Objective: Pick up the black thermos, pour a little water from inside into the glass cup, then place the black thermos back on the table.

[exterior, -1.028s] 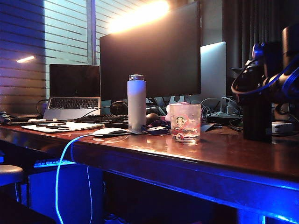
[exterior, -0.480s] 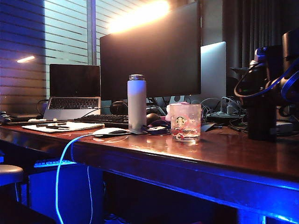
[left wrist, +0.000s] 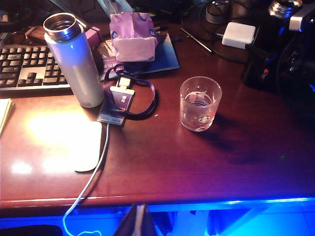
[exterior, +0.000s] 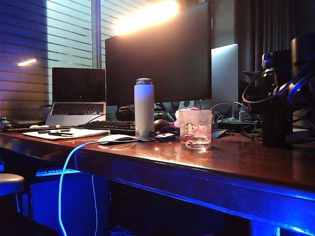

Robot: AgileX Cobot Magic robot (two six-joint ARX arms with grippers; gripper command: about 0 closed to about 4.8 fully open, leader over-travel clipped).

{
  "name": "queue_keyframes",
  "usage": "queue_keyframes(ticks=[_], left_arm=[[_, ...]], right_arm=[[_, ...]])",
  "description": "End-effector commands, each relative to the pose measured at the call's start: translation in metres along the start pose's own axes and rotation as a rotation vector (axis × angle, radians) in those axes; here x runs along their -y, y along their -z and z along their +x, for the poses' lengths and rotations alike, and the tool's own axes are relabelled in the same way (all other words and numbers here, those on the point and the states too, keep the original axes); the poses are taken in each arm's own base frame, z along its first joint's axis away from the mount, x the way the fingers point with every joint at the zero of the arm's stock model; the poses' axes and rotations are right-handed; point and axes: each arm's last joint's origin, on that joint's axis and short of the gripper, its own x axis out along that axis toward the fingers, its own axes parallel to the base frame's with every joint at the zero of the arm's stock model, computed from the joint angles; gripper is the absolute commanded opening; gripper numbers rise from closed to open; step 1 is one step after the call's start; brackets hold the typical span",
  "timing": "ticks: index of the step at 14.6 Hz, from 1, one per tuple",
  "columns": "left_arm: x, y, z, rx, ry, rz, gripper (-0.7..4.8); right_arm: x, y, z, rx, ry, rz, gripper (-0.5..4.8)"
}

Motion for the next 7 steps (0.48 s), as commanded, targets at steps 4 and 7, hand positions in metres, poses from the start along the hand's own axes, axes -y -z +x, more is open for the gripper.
queue_keyframes(ticks=[4, 7], left_arm=[[-0.0001, -0.0016, -0.0013, 0.015, -0.002, 0.007, -0.02], [-0.0001, -0.0016, -0.0013, 0.015, -0.002, 0.007, -0.02]], right_arm=[[0.0005, -0.0047, 0.0017, 0.026, 0.012, 0.003, 4.79], [0.0014, -0.0045, 0.0016, 0.022, 0.042, 0.003, 4.79]])
